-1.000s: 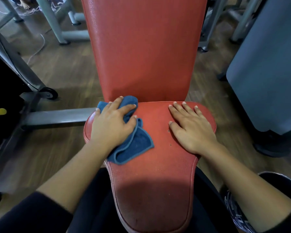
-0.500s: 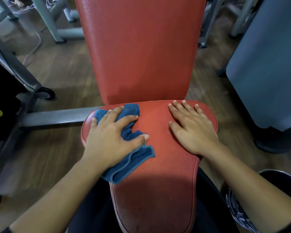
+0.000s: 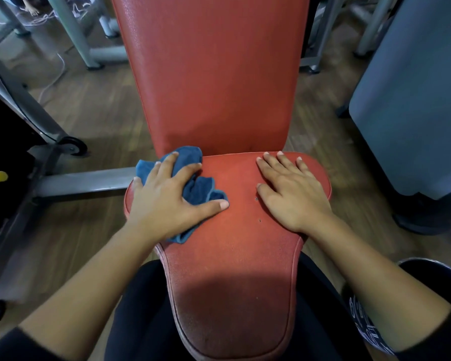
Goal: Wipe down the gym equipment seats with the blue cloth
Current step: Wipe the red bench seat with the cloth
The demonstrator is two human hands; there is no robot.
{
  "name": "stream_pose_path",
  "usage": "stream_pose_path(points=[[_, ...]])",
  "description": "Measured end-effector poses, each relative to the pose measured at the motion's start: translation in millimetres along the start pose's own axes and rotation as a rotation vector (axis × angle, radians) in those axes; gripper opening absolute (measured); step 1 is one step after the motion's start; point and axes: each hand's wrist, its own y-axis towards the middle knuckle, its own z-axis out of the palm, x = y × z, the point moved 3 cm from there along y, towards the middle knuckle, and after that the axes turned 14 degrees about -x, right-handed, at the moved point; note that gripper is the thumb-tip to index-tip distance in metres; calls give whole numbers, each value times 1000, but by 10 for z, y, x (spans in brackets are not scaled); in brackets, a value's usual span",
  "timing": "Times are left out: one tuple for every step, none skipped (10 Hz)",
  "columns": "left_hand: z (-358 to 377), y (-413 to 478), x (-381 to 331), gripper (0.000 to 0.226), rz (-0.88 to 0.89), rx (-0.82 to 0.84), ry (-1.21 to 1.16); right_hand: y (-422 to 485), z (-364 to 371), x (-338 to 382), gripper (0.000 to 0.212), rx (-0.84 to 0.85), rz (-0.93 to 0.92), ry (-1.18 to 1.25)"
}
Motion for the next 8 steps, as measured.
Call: stream_pose_path(points=[[42, -89, -20, 75, 17, -131, 2, -4, 8, 4, 58, 5, 3, 5], [124, 167, 14, 59, -7, -152, 8, 6, 17, -1, 58, -3, 3, 6], [200, 438, -7, 50, -47, -119, 15, 9, 22, -6, 59, 3, 3, 11], [202, 368, -60, 59, -32, -136, -7, 1, 14, -9, 59, 6, 0, 10], [101, -31, -148, 64, 113, -167, -96, -2, 8, -18, 59, -7, -8, 12], [26, -291, -149, 59, 152, -153, -162, 1, 10, -27, 59, -9, -18, 11], [49, -148, -130, 72, 102, -107, -123, 4, 12, -36, 58, 7, -23, 15], [173, 159, -170, 79, 21, -64, -36, 5, 2, -44, 58, 14, -29, 19]])
